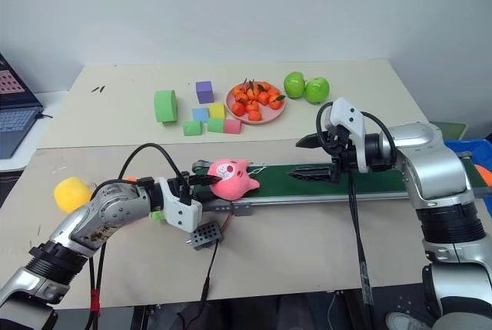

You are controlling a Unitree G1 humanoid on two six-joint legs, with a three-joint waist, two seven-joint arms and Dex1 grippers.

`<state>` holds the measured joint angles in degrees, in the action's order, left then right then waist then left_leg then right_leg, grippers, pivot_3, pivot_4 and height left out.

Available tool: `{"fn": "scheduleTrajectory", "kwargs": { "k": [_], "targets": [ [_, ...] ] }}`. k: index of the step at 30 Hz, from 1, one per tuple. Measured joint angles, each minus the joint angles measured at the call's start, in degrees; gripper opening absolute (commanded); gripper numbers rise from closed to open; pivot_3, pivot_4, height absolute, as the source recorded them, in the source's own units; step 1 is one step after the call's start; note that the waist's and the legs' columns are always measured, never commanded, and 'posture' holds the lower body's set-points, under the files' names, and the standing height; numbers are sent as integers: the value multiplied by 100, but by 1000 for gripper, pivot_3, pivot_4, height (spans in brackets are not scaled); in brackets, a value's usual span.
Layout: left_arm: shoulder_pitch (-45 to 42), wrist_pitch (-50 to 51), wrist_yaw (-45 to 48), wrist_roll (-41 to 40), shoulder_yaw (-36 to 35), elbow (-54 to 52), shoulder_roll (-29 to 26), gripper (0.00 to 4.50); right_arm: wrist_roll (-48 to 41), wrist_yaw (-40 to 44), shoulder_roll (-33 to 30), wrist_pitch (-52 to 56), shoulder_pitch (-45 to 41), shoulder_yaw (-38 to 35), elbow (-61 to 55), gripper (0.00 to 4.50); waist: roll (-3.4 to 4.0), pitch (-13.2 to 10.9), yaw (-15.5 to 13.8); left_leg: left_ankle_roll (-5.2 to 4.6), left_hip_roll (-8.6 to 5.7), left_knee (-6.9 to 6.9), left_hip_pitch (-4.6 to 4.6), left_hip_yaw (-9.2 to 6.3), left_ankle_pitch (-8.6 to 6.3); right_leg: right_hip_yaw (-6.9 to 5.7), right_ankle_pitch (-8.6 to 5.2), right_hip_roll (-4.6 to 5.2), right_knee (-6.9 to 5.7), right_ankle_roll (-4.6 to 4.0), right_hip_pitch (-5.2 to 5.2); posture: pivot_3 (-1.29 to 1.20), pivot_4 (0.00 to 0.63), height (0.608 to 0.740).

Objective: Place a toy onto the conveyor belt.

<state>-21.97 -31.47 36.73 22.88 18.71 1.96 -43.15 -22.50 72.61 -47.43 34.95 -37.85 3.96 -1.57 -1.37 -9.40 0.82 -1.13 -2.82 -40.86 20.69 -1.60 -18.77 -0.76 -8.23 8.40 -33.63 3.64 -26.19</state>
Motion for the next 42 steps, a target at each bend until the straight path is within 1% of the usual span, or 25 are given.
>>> {"fn": "scheduleTrajectory", "kwargs": {
  "k": [1,3,4,5,6,7,12,15,17,19,22,25,30,37,42],
  "targets": [
    [16,114,139,-230,-34,-41,-7,2959,-28,10,-15,27,0,0,-7,4500,0,0,-3,0,0,-3,1,-2,0,0,0,0,-1,0,0,0,150,739],
    [16,184,265,-379,-89,-102,-44,3610,-40,25,-29,34,0,0,-12,4500,1,0,-3,-2,0,-3,0,-3,-1,0,0,0,-1,0,1,0,150,739],
    [16,345,410,-566,-125,-142,-62,3796,-53,40,-34,41,1,1,-12,4500,0,0,-4,-2,0,-4,1,-3,-1,0,0,0,-1,0,1,0,150,739],
    [3,679,627,-843,-221,-232,-98,4169,-74,54,-38,45,1,1,-13,4500,0,0,-3,-2,0,-5,1,-3,-1,0,0,0,-2,1,0,0,150,739],
    [-11,930,766,-1072,-339,-300,-129,4442,-77,59,-43,48,1,1,-13,4500,0,0,-2,-3,0,-5,1,-3,-1,0,-1,0,-2,1,0,0,150,739],
    [-30,1156,854,-1259,-449,-362,-133,4442,-79,62,-49,49,1,1,-13,4500,0,0,-1,-3,0,-6,1,-4,-2,-1,-1,0,-2,1,0,0,150,739],
    [-391,3786,1298,-3150,-1304,-1126,-23,4442,-82,99,-58,49,-1,3,-8,4500,0,0,8,-9,-1,-13,1,-20,-5,2,-5,0,-9,8,1,0,150,739],
    [-611,6045,1398,-4686,-1826,-1588,-21,4442,-66,120,-96,45,-2,10,21,4500,0,0,22,-12,-4,-19,0,-44,-6,6,-8,0,-16,13,0,0,150,739],
    [-629,6736,1431,-5209,-1984,-1774,-75,4442,-34,125,-164,35,-3,11,64,4500,0,0,29,-12,-5,-20,-3,-45,-7,6,-9,1,-18,13,1,0,150,739],
    [-653,7262,1520,-5624,-2147,-1878,-241,4442,14,126,-242,11,-3,13,87,4500,-1,-1,33,-9,-5,-20,-3,-45,-6,7,-9,1,-20,13,0,0,150,739],
    [-822,7682,1672,-5990,-2482,-1905,-603,4442,85,100,-318,6,-3,2,64,4500,-1,-1,46,-6,-4,-18,-10,-42,-4,9,-9,0,-24,12,1,0,150,739],
    [-1072,7966,1674,-6352,-2670,-2062,-664,4442,28,30,-293,8,-5,-55,-54,4500,-1,-1,26,-6,-6,-21,-11,-43,-4,12,-9,1,-26,12,5,0,150,739],
    [-1269,8152,1333,-6548,-2637,-2158,-339,4442,-336,-105,-214,106,-115,-303,-348,4500,-2,-1,-3,-2,-8,-24,-11,-44,-2,13,-8,3,-31,11,5,0,150,739],
    [-1374,8319,1009,-6592,-2464,-2158,2,4442,-423,-308,-156,171,-117,-369,-471,4500,-2,-1,-3,-2,-9,-26,-11,-42,-2,16,-8,3,-32,11,4,0,150,739],
    [-1614,8409,946,-6594,-2345,-2118,118,4442,-566,-486,-103,192,-109,-452,-493,4500,-2,-1,-1,-2,-10,-27,-11,-41,-2,18,-8,3,-32,11,5,0,150,739]
  ]
}}
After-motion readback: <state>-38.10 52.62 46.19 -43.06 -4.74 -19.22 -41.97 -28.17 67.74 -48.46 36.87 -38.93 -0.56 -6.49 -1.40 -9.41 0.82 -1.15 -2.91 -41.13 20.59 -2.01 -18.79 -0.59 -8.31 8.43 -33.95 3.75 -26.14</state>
